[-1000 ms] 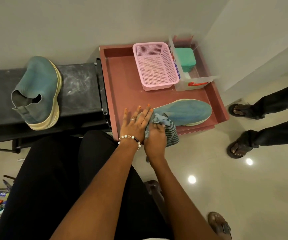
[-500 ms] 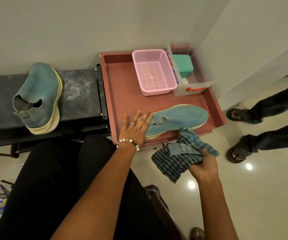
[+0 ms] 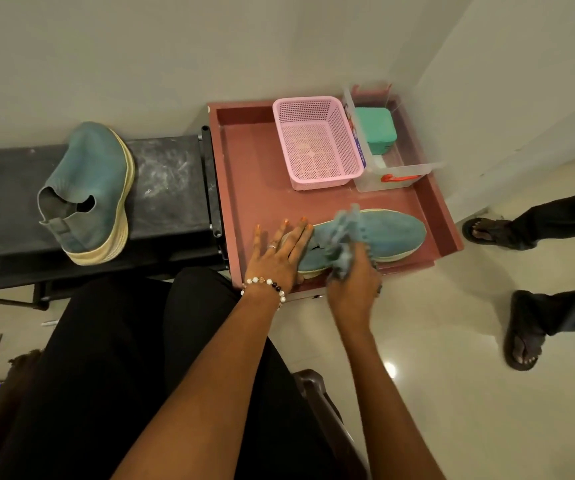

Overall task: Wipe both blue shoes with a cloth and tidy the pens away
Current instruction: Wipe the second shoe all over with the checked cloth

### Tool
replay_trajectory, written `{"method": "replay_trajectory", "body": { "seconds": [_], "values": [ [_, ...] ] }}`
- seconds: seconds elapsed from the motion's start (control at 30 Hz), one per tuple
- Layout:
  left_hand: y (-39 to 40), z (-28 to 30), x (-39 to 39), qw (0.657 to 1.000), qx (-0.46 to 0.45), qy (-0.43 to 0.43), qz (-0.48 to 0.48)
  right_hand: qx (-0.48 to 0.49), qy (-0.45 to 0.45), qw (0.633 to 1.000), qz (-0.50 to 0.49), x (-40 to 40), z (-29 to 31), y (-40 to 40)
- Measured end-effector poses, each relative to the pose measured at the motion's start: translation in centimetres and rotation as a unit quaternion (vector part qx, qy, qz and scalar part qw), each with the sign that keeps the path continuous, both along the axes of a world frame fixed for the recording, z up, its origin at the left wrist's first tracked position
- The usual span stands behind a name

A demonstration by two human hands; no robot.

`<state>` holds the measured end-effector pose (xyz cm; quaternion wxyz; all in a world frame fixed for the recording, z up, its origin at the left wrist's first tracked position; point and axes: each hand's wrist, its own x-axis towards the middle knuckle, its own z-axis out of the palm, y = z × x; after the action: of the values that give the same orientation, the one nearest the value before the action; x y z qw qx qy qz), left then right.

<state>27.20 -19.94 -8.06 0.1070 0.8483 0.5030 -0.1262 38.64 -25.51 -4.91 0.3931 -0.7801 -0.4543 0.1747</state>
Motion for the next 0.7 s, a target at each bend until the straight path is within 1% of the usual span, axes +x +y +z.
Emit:
{"method": "replay_trajectory", "body": {
  "seconds": [0.03,0.07,0.1,0.2,0.23,0.3,0.37,0.4,0.47,0.5,0.53,0.57,0.63,0.67,0.7],
  "values": [
    [0.1,0.1,-0.1,1.000,-0.007,0.024,-0.010,-0.035,-0.078,0.993,0.082,-1.2,-1.6,-0.1],
    [0.1,0.2,-0.2,0.999,-0.007,0.047,-0.020,-0.057,-0.128,0.980,0.141,-2.1,-2.9,-0.4],
    [0.2,0.3,-0.3,0.998,-0.008,0.059,-0.024,-0.070,-0.149,0.972,0.171,-2.4,-3.9,-0.6],
    [0.1,0.7,-0.2,0.999,-0.013,0.041,-0.016,-0.071,-0.142,0.967,0.197,-1.3,-4.9,-0.5],
    [-0.1,0.7,-0.1,0.999,-0.004,0.032,-0.012,-0.073,-0.175,0.956,0.225,-0.3,-5.0,-0.5],
    [-0.2,0.2,0.1,1.000,0.024,0.011,0.000,-0.075,-0.263,0.920,0.282,2.0,-5.1,-0.3],
    [-0.2,-0.1,0.1,1.000,0.026,-0.011,0.011,-0.070,-0.324,0.900,0.283,4.2,-4.9,0.4],
    [-0.2,-0.2,0.2,0.999,0.026,-0.018,0.014,-0.061,-0.348,0.898,0.260,4.6,-4.8,0.5],
    [-0.3,-0.2,0.3,0.999,0.028,-0.017,0.016,-0.048,-0.383,0.904,0.183,3.4,-5.0,0.6],
    [-0.3,-0.2,0.2,0.999,0.026,-0.017,0.016,-0.051,-0.377,0.914,0.145,1.9,-4.8,0.7],
    [-0.3,-0.3,0.2,1.000,0.021,-0.015,0.014,-0.063,-0.351,0.928,0.108,-0.1,-4.6,0.9],
    [-0.3,-0.4,0.1,1.000,0.018,-0.011,0.013,-0.081,-0.303,0.946,0.080,-1.9,-4.5,1.1],
    [-0.3,-0.5,-0.2,1.000,0.012,-0.009,0.015,-0.125,-0.175,0.975,0.063,-4.2,-4.1,1.5],
    [-0.3,-0.4,-0.3,1.000,0.010,-0.007,0.013,-0.122,-0.135,0.981,0.065,-4.2,-4.0,1.5],
    [-0.3,-0.4,-0.2,1.000,0.014,-0.002,0.009,-0.111,-0.125,0.982,0.085,-3.4,-4.1,1.3]
  ]
}}
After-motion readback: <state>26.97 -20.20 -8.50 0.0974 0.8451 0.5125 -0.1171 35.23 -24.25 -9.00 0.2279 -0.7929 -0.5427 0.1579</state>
